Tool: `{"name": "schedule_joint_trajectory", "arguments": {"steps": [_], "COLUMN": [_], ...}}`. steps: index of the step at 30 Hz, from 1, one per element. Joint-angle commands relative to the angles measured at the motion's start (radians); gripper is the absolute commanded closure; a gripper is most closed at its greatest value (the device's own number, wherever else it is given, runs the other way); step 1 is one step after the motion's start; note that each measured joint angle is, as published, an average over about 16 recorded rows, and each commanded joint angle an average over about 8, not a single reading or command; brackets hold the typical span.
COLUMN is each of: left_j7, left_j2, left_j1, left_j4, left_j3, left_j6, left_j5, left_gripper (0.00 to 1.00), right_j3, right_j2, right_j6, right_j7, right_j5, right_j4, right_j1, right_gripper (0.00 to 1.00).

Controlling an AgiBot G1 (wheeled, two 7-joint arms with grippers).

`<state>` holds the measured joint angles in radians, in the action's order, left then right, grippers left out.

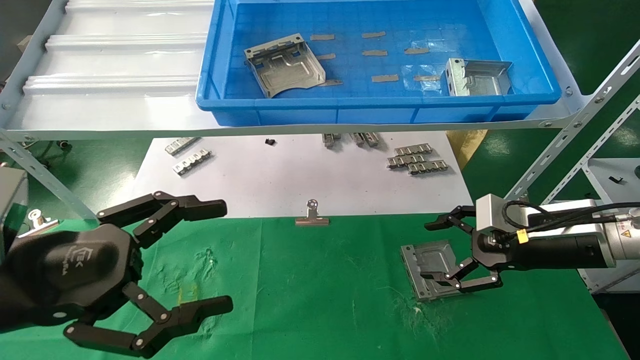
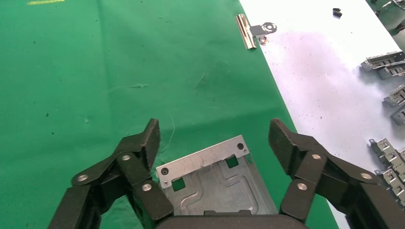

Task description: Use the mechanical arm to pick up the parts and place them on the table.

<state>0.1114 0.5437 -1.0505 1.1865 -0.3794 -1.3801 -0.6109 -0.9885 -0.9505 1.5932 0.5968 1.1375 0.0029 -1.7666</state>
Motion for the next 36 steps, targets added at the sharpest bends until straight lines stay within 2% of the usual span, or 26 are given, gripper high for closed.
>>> {"name": "schedule_joint_trajectory", "arguments": {"steps": [1, 9, 36], "left_j7": [0.000, 0.000, 0.000], "left_j2": [0.000, 0.000, 0.000], "left_j1": [0.000, 0.000, 0.000], "left_j4": [0.000, 0.000, 0.000], "left_j3": [0.000, 0.000, 0.000], "left_j6": [0.000, 0.000, 0.000], "left_j5": [0.000, 0.000, 0.000], "left_gripper": [0.00, 0.00, 0.00], "right_j3": [-0.004, 0.041, 0.363], "right_j2": [-0.001, 0.021, 0.174], "right_j6": [-0.001, -0.008, -0.051], "right_j7": [0.005, -0.045, -0.401], "right_j5": [0.005, -0.019, -0.206], "right_j4": [-0.001, 0.083, 0.660], "right_j1": [-0.001, 0.044, 0.356], "right_gripper": [0.00, 0.00, 0.00]}}
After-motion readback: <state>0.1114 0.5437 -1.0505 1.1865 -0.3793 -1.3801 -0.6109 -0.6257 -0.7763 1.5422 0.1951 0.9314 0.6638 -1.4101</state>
